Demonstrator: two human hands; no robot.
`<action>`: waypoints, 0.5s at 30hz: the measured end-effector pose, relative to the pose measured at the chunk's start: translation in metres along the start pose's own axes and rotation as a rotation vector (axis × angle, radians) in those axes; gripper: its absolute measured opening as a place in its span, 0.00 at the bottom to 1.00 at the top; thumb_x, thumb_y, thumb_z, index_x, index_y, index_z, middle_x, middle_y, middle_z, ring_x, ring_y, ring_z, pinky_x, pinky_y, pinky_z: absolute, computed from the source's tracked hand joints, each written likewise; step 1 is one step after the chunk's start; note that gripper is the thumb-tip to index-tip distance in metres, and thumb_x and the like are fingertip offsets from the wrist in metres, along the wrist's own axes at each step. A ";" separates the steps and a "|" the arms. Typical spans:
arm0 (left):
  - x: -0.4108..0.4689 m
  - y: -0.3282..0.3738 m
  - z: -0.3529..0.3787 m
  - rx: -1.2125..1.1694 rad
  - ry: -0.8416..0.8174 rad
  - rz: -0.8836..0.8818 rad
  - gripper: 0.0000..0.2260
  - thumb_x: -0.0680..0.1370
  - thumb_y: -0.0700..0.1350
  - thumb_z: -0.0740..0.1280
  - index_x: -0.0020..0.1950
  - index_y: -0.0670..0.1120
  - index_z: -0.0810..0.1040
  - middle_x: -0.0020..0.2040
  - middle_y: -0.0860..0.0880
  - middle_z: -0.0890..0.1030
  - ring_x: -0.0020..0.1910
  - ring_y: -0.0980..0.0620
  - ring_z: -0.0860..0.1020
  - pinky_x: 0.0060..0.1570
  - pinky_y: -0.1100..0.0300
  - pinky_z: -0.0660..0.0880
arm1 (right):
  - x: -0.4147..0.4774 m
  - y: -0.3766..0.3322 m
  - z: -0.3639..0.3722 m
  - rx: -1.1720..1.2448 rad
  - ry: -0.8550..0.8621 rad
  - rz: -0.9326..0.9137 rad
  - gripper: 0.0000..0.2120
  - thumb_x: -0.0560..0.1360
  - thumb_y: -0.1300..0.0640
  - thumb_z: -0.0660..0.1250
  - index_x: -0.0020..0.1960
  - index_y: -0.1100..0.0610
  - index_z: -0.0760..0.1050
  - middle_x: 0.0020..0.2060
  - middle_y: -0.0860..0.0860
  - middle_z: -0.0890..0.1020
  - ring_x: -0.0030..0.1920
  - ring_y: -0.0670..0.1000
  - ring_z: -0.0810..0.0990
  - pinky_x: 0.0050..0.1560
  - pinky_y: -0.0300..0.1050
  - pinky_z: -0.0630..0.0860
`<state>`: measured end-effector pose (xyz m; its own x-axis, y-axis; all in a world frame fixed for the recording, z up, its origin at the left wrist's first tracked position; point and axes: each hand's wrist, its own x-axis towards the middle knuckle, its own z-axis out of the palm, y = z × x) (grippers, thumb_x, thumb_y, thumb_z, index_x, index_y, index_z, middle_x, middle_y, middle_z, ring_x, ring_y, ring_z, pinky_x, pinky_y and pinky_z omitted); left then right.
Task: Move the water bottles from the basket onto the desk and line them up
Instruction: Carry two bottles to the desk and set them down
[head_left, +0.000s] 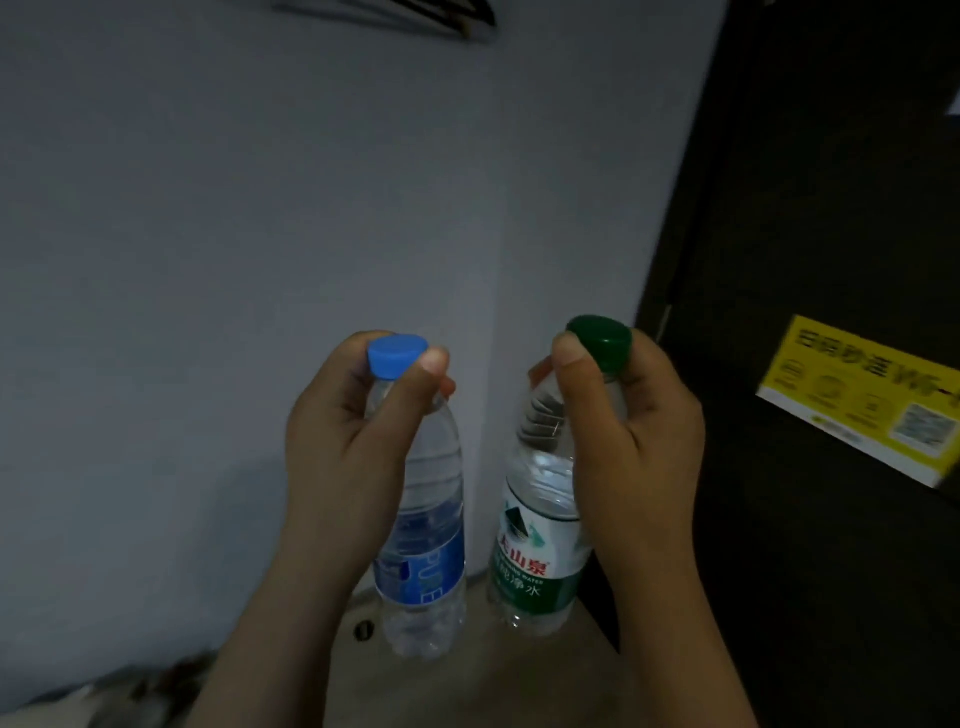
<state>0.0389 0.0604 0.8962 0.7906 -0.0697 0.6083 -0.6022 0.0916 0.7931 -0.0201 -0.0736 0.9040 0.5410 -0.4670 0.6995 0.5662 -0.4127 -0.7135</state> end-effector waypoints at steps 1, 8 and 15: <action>-0.001 0.002 -0.012 0.031 0.032 0.000 0.13 0.76 0.51 0.64 0.45 0.42 0.79 0.39 0.53 0.82 0.40 0.59 0.80 0.41 0.73 0.72 | -0.002 -0.002 0.011 0.015 -0.021 -0.003 0.07 0.74 0.46 0.64 0.45 0.48 0.77 0.38 0.45 0.82 0.39 0.42 0.81 0.38 0.29 0.74; -0.024 0.026 -0.110 0.248 0.229 0.023 0.14 0.75 0.56 0.63 0.43 0.47 0.79 0.39 0.54 0.82 0.39 0.58 0.80 0.38 0.72 0.72 | -0.035 -0.023 0.095 0.146 -0.195 0.070 0.09 0.73 0.45 0.64 0.42 0.48 0.78 0.38 0.42 0.82 0.39 0.38 0.80 0.37 0.24 0.71; -0.061 0.059 -0.196 0.413 0.429 0.044 0.13 0.76 0.56 0.62 0.44 0.47 0.79 0.40 0.53 0.82 0.41 0.56 0.80 0.40 0.70 0.73 | -0.080 -0.061 0.166 0.297 -0.407 0.012 0.11 0.75 0.43 0.62 0.44 0.49 0.77 0.37 0.46 0.82 0.40 0.45 0.81 0.39 0.27 0.73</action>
<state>-0.0234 0.2645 0.9002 0.6867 0.3404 0.6423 -0.5604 -0.3149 0.7660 0.0052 0.1183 0.8988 0.7136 -0.1031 0.6929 0.6791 -0.1412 -0.7203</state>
